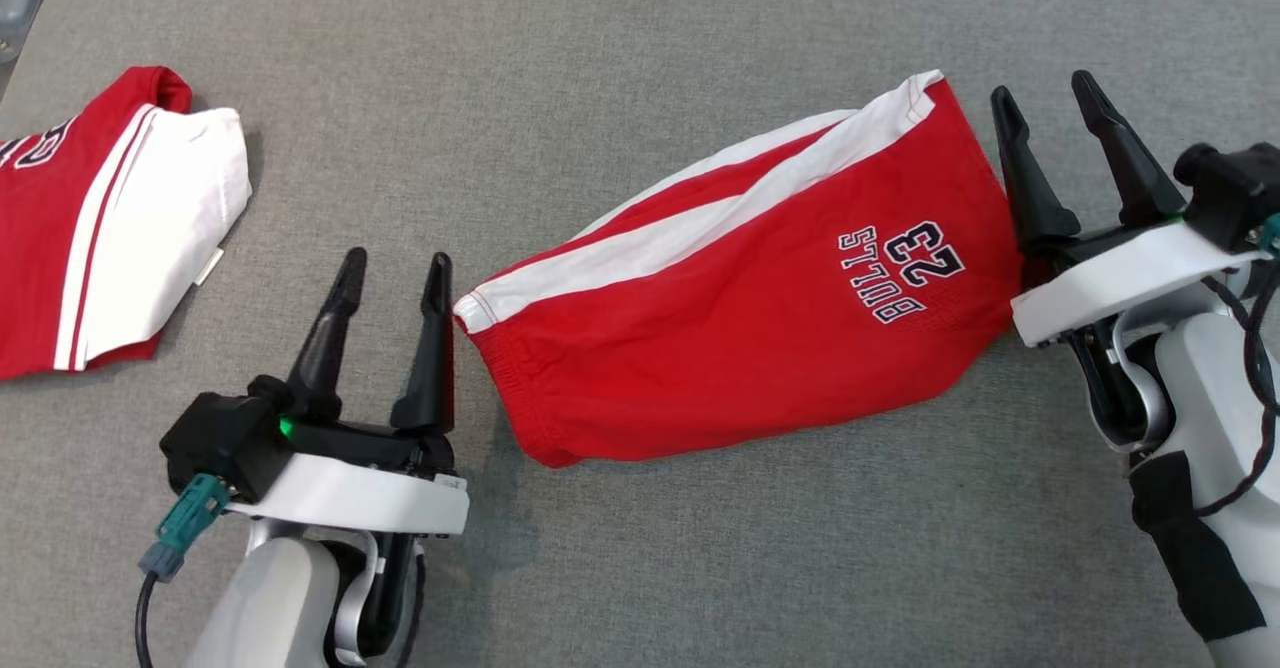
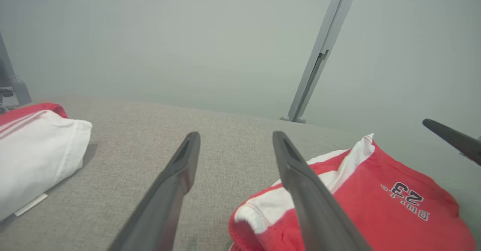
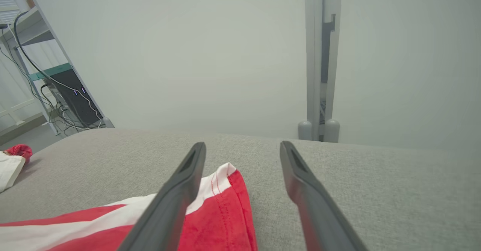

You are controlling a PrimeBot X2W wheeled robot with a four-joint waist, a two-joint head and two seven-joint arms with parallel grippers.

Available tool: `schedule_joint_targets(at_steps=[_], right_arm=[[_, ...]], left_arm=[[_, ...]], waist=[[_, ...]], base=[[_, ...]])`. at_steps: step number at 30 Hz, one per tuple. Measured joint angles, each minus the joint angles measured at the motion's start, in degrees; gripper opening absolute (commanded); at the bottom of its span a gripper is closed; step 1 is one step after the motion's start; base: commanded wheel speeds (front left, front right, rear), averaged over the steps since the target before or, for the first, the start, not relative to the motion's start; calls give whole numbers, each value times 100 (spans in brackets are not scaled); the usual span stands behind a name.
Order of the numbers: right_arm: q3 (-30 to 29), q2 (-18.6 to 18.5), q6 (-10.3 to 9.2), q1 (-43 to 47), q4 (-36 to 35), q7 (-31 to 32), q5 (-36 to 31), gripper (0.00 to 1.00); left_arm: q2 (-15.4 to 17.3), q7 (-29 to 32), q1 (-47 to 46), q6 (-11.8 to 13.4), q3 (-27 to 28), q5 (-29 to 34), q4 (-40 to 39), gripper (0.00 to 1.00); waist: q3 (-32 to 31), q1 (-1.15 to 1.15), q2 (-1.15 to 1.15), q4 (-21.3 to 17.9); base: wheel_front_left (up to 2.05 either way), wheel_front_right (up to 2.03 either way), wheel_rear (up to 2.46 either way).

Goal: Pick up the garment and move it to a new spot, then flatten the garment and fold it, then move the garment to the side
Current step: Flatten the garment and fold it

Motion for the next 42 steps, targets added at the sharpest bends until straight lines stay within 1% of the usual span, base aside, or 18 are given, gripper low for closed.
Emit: schedule_joint_targets(at_steps=[3,5,10,12,18,23,28,38,42], right_arm=[[-386,119,-1,327,-260,-25,-333,100],[-595,205,-1,588,-452,-32,-505,100],[-1039,381,0,1254,-965,-31,-875,100],[-1163,450,0,1517,-1174,22,-985,100],[-1461,661,-1,2113,-1753,270,-1156,100],[-1532,758,0,2238,-2040,421,-1224,100],[-1558,822,-1,2264,-2167,522,-1256,100],[-1586,818,-1,2310,-2205,595,-1270,100],[-1574,742,0,2093,-1998,675,-1260,100]], left_arm=[[112,-23,-21,123,146,287,-154,100],[125,-33,-24,192,248,400,-270,100],[169,-38,65,210,435,530,-392,100],[223,-38,175,209,455,554,-352,100],[248,-38,399,183,422,543,-211,100],[265,-38,438,142,405,533,-140,100],[294,-30,432,138,361,531,-69,100],[319,-13,416,143,280,539,-47,100],[335,-3,343,149,265,547,-103,100]], waist=[[-132,0,0,-104],[-226,0,0,-173],[-450,0,0,-345],[-512,0,0,-425],[-635,0,0,-605],[-640,0,0,-647],[-654,0,0,-640],[-675,0,0,-603],[-568,0,0,-527]], base=[[0,0,0],[0,0,0],[0,0,0],[0,0,0],[0,0,0],[0,0,0],[0,0,0],[0,0,0],[0,0,0]])
